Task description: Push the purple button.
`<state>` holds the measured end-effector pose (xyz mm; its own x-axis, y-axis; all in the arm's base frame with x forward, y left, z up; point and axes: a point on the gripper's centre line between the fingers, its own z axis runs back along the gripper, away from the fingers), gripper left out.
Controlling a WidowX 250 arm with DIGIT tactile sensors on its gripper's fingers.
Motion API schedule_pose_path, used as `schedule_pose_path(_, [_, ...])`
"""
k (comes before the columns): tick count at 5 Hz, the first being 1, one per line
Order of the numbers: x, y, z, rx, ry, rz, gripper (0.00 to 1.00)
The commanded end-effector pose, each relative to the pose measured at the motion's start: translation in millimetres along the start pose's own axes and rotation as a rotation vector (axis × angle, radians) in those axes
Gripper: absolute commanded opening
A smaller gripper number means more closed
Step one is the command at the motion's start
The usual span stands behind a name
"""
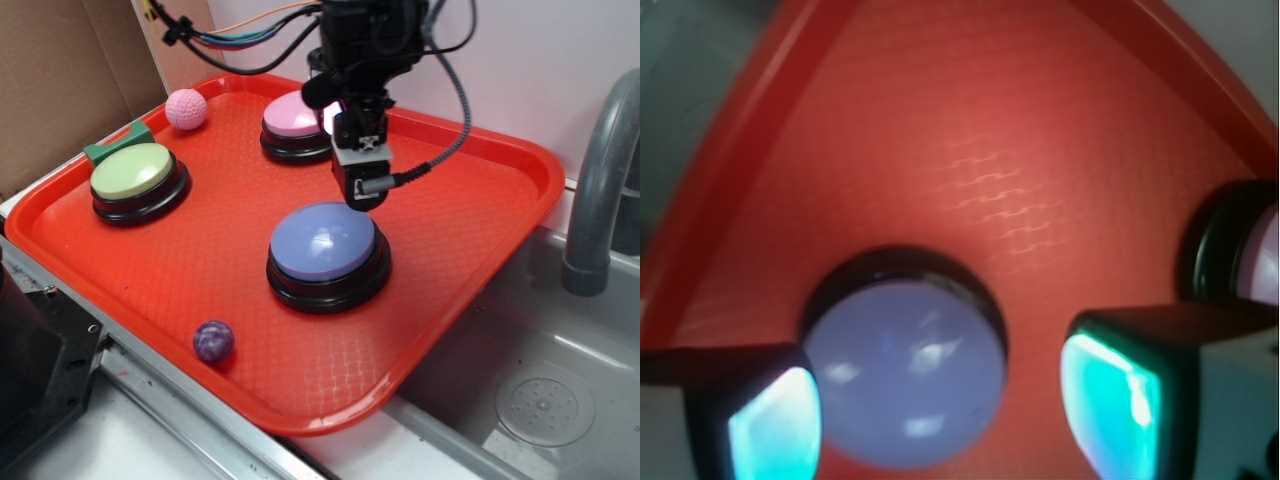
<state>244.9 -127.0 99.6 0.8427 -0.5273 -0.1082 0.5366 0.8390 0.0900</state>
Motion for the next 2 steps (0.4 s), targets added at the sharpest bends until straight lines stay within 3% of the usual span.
schedule_pose_path(1, [-33.7,-20.3,8.5,0.052,-0.013,0.090,1.00])
schedule_pose_path(2, [-64.0,-16.0,-14.3,0.067,-0.090,0.173,1.00])
